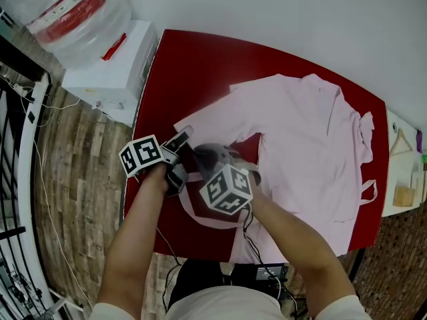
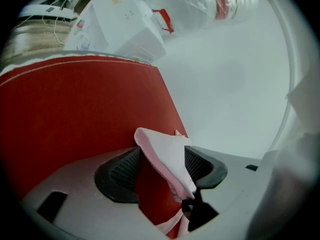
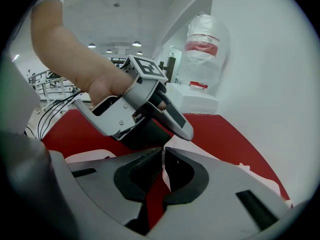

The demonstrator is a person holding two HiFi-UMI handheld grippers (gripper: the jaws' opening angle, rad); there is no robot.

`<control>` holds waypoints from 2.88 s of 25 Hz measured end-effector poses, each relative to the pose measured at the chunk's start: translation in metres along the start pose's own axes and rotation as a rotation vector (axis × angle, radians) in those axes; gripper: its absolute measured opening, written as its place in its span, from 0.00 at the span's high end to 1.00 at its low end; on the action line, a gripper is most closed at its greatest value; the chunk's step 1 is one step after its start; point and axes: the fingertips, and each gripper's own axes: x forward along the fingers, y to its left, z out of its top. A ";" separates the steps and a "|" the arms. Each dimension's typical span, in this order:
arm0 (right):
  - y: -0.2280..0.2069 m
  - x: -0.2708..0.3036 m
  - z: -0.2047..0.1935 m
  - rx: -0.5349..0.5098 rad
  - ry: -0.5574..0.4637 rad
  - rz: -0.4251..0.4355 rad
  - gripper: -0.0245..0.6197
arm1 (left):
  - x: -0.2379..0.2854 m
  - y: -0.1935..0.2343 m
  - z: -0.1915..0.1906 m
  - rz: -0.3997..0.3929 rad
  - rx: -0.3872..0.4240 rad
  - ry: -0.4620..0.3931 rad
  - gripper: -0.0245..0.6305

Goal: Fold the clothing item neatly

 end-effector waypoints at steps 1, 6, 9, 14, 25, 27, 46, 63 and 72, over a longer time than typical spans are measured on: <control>-0.001 0.000 -0.001 0.002 -0.001 -0.002 0.91 | 0.001 0.001 0.003 0.005 0.009 -0.002 0.55; -0.002 -0.002 -0.002 0.009 -0.002 -0.010 0.91 | 0.005 0.003 0.020 0.029 0.035 -0.016 0.55; -0.001 -0.003 -0.002 0.012 -0.004 -0.015 0.91 | 0.004 0.008 0.026 0.058 0.059 -0.020 0.77; -0.005 -0.007 -0.001 0.020 -0.009 -0.037 0.91 | 0.005 -0.003 0.029 0.015 0.117 -0.012 0.93; -0.027 -0.035 0.011 0.079 -0.071 -0.130 0.91 | 0.002 -0.073 0.039 -0.026 0.472 -0.053 0.94; -0.031 -0.043 0.013 0.089 -0.089 -0.146 0.91 | 0.003 -0.086 0.039 -0.013 0.543 -0.061 0.94; -0.082 -0.160 -0.002 0.191 -0.271 -0.263 0.92 | 0.028 -0.244 -0.019 -0.094 0.875 -0.121 0.94; -0.131 -0.268 -0.108 0.400 -0.311 -0.382 0.92 | 0.130 -0.342 -0.145 -0.163 1.032 0.009 0.94; -0.143 -0.302 -0.185 0.523 -0.273 -0.421 0.92 | 0.197 -0.350 -0.225 -0.158 1.090 0.103 0.94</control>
